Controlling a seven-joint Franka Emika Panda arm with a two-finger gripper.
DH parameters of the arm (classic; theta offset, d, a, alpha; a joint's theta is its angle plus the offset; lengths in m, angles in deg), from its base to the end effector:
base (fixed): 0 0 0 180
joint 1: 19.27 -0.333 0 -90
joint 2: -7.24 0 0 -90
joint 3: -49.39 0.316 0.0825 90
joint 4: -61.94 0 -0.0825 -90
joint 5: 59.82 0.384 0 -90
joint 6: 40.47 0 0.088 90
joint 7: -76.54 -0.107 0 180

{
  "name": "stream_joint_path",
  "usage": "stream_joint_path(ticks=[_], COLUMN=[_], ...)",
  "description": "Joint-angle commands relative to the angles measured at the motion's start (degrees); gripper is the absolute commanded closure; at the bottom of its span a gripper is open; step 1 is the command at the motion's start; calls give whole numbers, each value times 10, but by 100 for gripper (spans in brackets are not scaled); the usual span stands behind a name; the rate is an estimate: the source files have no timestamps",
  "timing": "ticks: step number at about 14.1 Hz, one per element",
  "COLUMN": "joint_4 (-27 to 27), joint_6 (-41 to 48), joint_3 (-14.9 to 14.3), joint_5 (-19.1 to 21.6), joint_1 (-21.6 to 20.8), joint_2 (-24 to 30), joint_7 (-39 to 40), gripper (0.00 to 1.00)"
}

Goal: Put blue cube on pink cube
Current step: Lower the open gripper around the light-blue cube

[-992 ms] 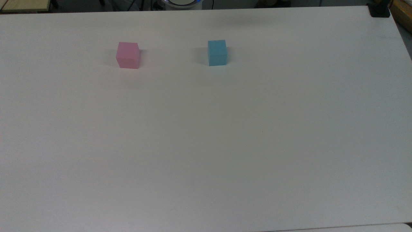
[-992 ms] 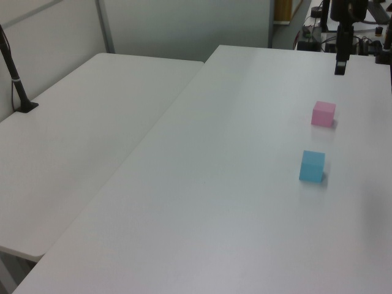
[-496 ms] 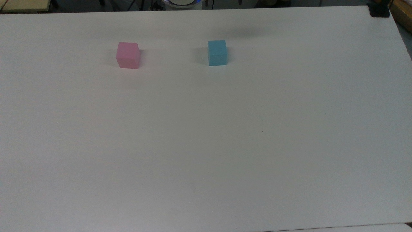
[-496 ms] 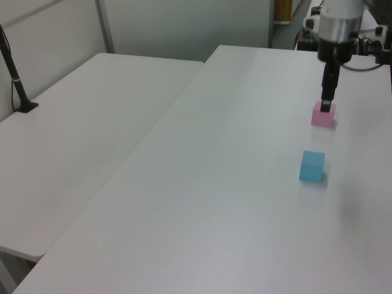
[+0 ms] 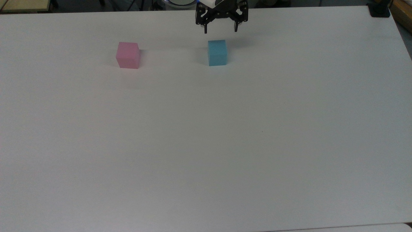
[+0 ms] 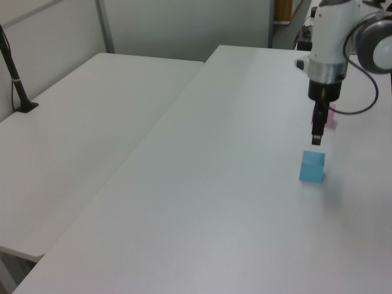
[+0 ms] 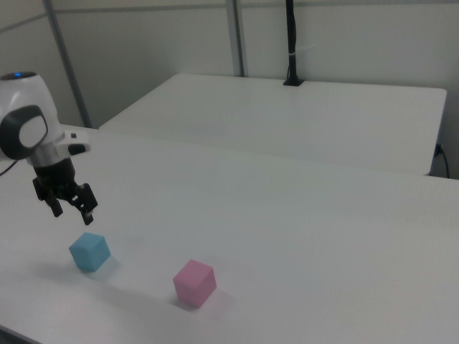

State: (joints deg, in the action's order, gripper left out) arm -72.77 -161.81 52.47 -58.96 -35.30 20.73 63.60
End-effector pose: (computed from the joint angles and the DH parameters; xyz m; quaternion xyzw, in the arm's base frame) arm 0.4399 0.1536 0.4241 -0.9988 -0.0492 -0.0008 0.0004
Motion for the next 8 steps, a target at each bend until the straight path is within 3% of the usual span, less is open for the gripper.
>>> stream_joint_path(ticks=[1,8], joint_4=[-38,-49], joint_6=[-52,-105], joint_3=[-2,-2], joint_5=[1,-25], joint_1=[-7,-6], joint_2=[-18,-73], joint_7=[-10,-10], gripper=[0,0])
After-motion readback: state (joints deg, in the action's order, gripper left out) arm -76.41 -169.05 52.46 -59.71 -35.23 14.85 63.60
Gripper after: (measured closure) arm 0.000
